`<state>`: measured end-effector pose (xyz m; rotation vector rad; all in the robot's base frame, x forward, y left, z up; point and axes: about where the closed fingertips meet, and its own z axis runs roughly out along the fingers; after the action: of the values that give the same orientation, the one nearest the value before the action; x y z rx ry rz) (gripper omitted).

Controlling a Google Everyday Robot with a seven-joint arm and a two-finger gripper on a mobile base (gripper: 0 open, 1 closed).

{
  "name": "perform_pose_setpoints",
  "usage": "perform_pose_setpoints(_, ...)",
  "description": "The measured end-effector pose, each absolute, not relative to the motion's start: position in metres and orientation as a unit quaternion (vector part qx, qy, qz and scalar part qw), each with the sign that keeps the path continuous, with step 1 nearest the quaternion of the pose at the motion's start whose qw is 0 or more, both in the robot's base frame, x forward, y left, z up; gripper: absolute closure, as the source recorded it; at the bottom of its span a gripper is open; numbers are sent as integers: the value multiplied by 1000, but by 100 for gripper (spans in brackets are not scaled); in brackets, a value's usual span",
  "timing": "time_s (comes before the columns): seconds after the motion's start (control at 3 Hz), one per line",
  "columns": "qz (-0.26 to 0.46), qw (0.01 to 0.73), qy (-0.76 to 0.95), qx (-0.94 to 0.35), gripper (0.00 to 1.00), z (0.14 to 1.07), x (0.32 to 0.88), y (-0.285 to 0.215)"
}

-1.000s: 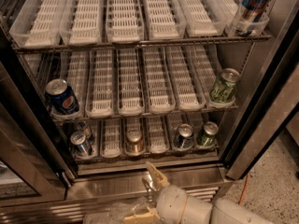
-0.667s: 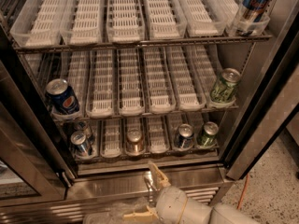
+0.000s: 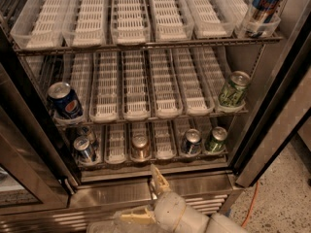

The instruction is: Pick redbull can from bottom shelf of fridge

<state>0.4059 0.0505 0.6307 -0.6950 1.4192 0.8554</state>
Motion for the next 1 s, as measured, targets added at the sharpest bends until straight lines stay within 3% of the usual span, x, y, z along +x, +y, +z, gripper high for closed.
perform_pose_setpoints(1.0,367,612,637,-293,0,614,420,68)
